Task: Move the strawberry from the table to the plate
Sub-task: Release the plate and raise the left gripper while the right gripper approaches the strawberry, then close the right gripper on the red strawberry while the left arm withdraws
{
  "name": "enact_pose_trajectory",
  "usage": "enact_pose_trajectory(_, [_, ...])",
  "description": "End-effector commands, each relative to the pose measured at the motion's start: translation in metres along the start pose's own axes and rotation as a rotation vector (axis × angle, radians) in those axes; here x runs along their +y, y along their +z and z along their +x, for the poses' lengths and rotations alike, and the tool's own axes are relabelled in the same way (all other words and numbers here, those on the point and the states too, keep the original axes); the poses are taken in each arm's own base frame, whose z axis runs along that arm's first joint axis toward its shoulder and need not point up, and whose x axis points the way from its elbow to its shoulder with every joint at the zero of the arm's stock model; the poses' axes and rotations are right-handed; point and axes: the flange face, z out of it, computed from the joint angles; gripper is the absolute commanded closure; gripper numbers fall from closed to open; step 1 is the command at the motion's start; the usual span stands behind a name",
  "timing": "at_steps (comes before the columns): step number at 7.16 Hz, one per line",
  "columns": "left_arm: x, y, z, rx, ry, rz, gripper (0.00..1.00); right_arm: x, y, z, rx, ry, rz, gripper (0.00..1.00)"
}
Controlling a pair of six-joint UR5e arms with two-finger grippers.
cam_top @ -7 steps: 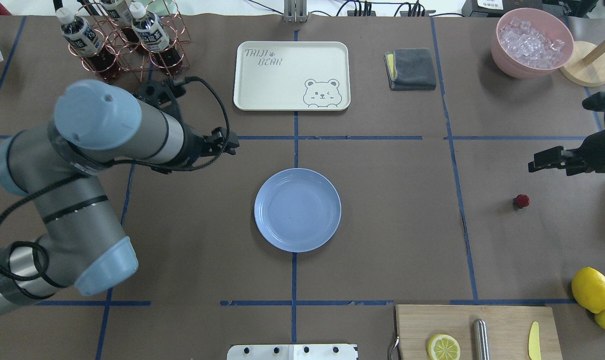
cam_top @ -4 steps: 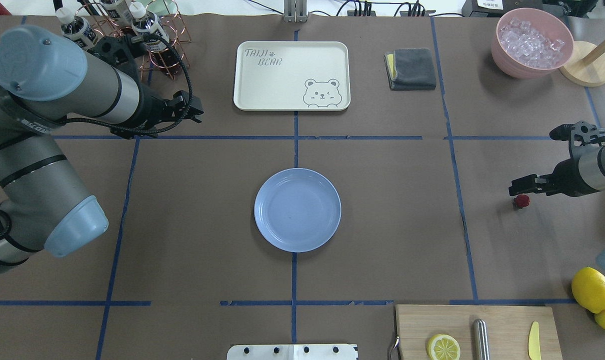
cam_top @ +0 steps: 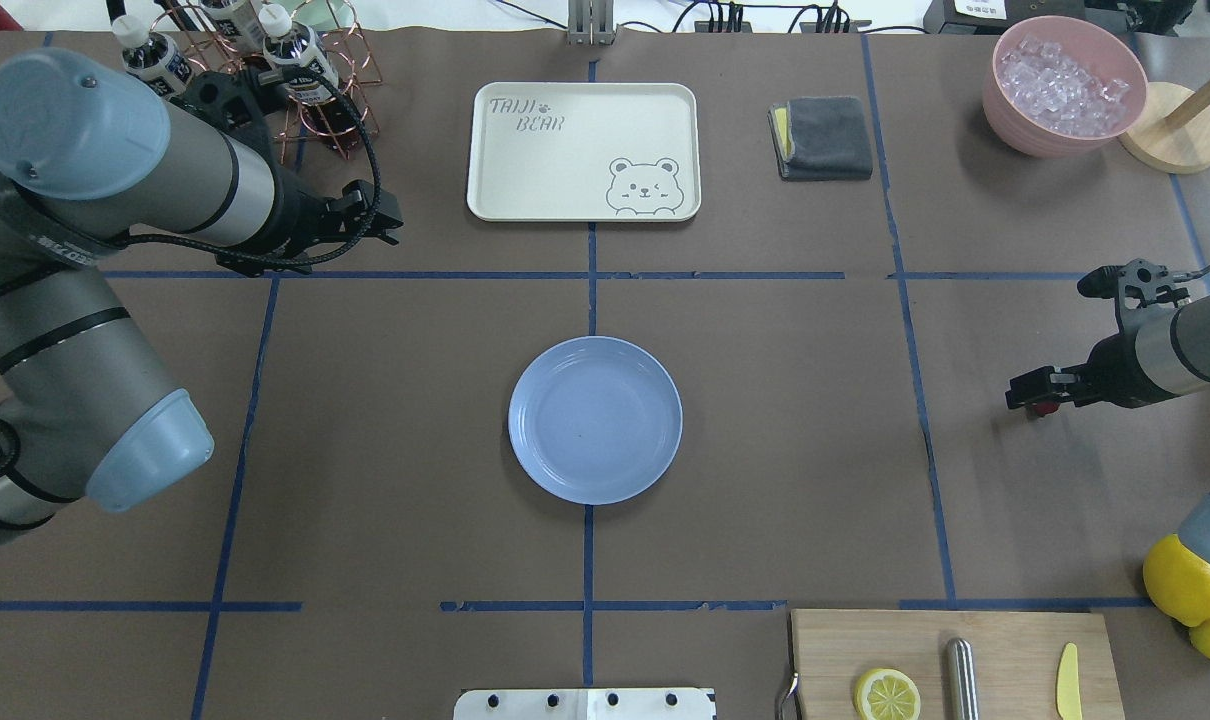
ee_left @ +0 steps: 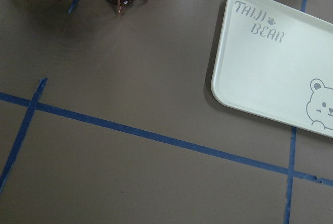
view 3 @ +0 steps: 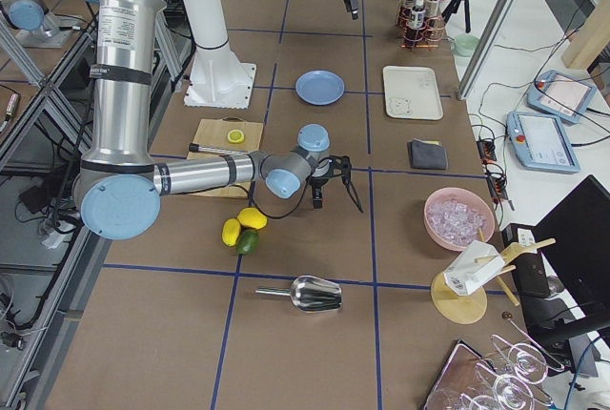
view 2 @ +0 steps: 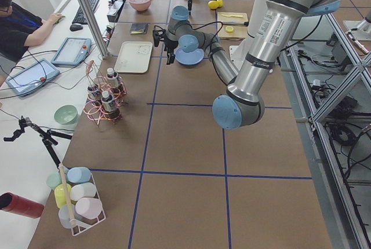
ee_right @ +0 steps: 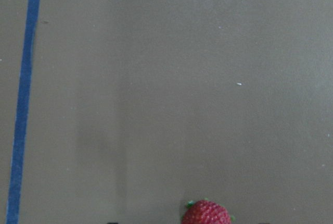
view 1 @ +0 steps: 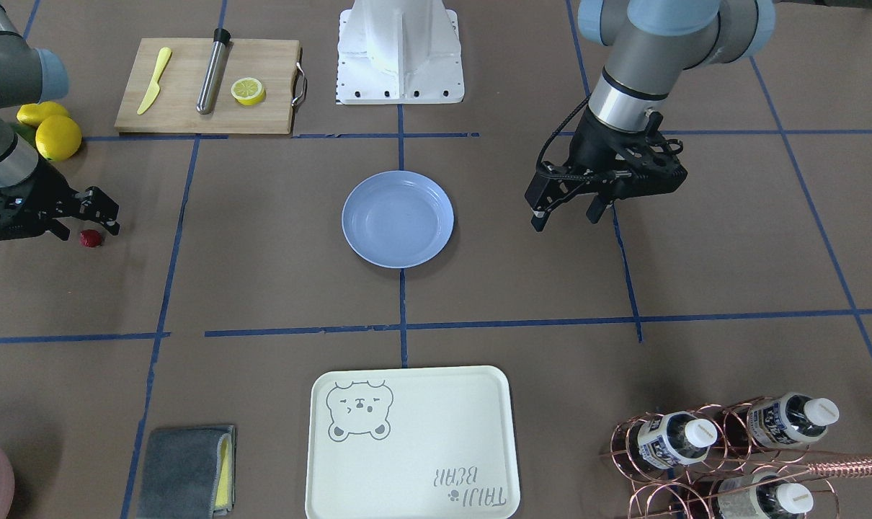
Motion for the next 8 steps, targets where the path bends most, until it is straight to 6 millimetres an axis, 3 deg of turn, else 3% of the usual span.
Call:
enact_pose_trajectory(1, [0.0001, 0.0033, -0.0066, -0.01, -0.004, -0.003, 0.0, 0.0033, 0.0023, 0.0036, 0.006, 0.003, -0.007, 0.23])
enact_pose_trajectory(3, [0.0001, 0.0035, -0.0067, -0.012, -0.004, -0.003, 0.0, 0.0039, 0.0074, 0.007, 0.017, 0.004, -0.014, 0.23])
enact_pose_trajectory(4, [0.0002, 0.0037, -0.0074, -0.012, -0.004, -0.003, 0.0, 0.0022, 0.0078, 0.0038, 0.012, 0.0, -0.012, 0.31])
enact_pose_trajectory(6, [0.0002, 0.0068, -0.0127, -0.022, -0.008, -0.005, 0.0, 0.0018, 0.0082, 0.0036, 0.012, -0.003, -0.012, 0.68])
enact_pose_trajectory(8, [0.0001, 0.0064, -0.0119, -0.02, -0.007, -0.005, 0.0, -0.0014, 0.0043, 0.0075, 0.016, -0.003, 0.001, 0.88])
